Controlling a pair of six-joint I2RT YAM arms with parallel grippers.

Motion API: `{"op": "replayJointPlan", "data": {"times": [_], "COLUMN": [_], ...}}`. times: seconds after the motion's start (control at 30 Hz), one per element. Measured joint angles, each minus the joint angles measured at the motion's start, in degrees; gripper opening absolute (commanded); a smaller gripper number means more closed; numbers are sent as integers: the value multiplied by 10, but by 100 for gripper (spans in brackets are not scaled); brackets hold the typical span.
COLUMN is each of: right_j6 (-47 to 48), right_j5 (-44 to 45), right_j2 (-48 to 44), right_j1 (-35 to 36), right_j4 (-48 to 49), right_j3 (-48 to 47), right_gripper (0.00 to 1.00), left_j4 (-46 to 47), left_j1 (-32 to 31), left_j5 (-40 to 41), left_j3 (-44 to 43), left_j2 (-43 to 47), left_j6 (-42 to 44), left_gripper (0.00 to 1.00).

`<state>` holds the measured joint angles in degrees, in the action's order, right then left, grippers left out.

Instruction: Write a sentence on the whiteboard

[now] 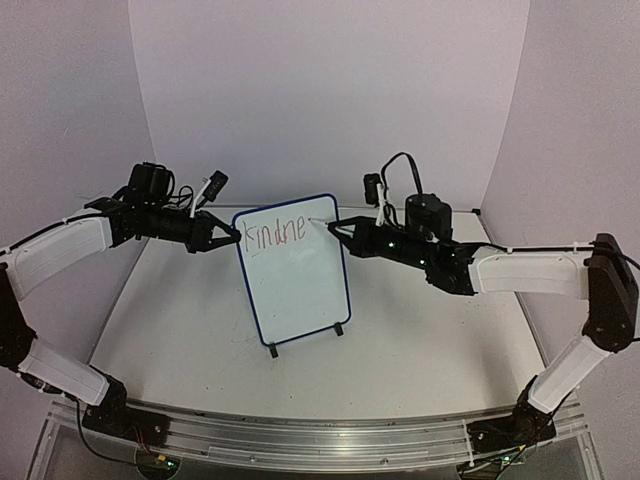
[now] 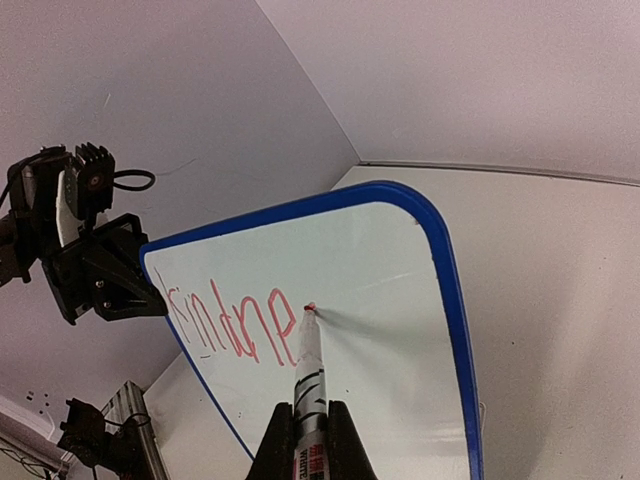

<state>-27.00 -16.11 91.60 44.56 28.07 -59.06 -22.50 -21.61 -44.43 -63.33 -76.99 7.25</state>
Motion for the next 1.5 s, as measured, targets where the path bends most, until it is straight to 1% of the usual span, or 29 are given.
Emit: {"op": "replayJointPlan", "data": {"times": [0.43,0.73,0.97,1.5], "right_j6": [0,0,0,6], "right_j5": [-21,-1,10,-35], "right_j2": [11,-5,-13,5], "right_j1": [0,0,0,4], "right_j4": [5,5,0,-29], "right_j3": [-1,38,45,30], "right_gripper": [0,0,0,0], "left_j4": [0,0,0,0], "left_j1": [-1,-1,-1,-2], "left_j5": [1,2,1,2], "left_j3": [0,0,-1,-1], "left_j2": [0,0,0,0], "left_j6": [0,-1,-1,0], "left_gripper": [0,0,0,0]}}
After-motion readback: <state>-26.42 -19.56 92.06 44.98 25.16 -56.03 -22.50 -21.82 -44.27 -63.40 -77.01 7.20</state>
